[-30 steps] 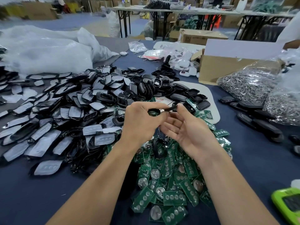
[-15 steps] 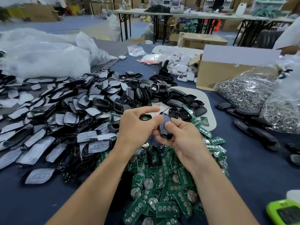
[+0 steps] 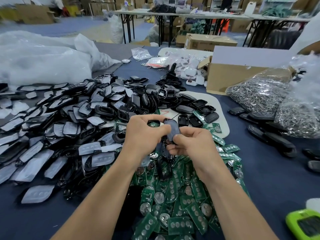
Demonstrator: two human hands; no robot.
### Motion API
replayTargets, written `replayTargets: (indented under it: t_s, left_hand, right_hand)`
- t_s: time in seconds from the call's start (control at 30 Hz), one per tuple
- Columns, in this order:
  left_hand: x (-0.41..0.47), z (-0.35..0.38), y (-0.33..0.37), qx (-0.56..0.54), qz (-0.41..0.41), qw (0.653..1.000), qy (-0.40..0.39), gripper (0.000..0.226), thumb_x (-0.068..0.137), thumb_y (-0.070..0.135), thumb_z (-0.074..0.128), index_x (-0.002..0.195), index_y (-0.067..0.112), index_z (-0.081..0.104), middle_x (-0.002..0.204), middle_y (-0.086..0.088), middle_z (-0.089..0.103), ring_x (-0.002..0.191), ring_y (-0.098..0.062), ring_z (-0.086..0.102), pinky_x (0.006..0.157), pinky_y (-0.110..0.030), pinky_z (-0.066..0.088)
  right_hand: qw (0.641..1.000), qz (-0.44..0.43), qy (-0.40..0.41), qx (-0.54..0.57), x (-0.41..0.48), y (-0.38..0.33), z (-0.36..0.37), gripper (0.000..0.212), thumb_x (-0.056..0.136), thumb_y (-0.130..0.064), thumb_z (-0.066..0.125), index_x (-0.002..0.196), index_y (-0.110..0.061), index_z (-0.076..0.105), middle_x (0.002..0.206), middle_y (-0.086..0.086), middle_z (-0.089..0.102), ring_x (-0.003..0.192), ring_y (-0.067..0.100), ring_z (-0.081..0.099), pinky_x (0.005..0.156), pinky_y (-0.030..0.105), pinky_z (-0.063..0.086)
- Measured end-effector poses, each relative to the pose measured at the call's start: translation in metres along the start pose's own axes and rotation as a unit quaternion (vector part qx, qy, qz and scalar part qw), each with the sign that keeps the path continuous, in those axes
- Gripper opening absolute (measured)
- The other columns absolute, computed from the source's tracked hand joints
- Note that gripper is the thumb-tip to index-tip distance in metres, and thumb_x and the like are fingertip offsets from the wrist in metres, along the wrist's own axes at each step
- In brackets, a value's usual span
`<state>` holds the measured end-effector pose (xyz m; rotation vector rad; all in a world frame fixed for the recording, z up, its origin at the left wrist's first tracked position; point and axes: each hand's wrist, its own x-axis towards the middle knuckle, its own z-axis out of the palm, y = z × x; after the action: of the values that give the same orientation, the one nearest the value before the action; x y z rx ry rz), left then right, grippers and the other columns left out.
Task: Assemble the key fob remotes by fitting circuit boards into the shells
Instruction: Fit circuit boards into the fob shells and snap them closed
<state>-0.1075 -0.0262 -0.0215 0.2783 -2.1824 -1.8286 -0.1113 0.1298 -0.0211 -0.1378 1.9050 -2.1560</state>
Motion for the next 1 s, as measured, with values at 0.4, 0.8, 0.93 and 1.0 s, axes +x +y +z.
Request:
replayTargets:
  t_s: [0.4,0.8,0.93,1.0]
  left_hand:
    - [0.007,-0.012,0.007,-0.125,-0.034,0.986,-0.106,0.032,0.078,0.014,0.077,0.110,0.008,0.077,0.043,-0.001,0.050,0.037,-0.011,0.038,0.041,-0.019,0.036]
    - [0.002,-0.008,0.015,-0.200,-0.101,0.974,-0.026,0.042,0.088,-0.003,0.046,0.102,0.020,0.079,0.080,-0.004,0.070,0.078,-0.020,0.065,0.089,-0.043,0.056]
    - [0.003,-0.007,0.011,-0.082,-0.080,0.993,-0.016,0.043,0.089,-0.006,0.061,0.091,0.032,0.080,0.105,-0.002,0.079,0.110,-0.029,0.072,0.103,-0.055,0.055]
    - [0.003,-0.007,0.009,-0.046,-0.060,0.997,-0.013,0.044,0.088,-0.008,0.064,0.094,0.032,0.080,0.100,0.003,0.080,0.102,-0.028,0.075,0.097,-0.054,0.059]
  right_hand:
    - [0.946,0.115,-0.202,0.225,0.004,-0.009,-0.011,0.041,0.090,-0.003,0.065,0.130,0.003,0.067,0.125,0.031,0.068,0.094,0.030,0.076,0.076,0.029,0.064]
    - [0.953,0.119,-0.090,0.265,0.009,-0.003,-0.005,0.041,0.077,-0.003,0.073,0.117,-0.005,0.076,0.124,0.019,0.073,0.105,0.028,0.074,0.085,0.035,0.063]
    - [0.967,0.093,-0.060,0.227,0.012,-0.002,-0.005,0.028,0.082,-0.001,0.072,0.106,-0.010,0.082,0.116,0.012,0.077,0.098,0.021,0.073,0.084,0.033,0.062]
    - [0.977,0.075,-0.041,0.196,0.012,-0.001,-0.003,0.025,0.087,0.003,0.070,0.102,-0.012,0.083,0.112,0.010,0.078,0.095,0.019,0.072,0.085,0.034,0.062]
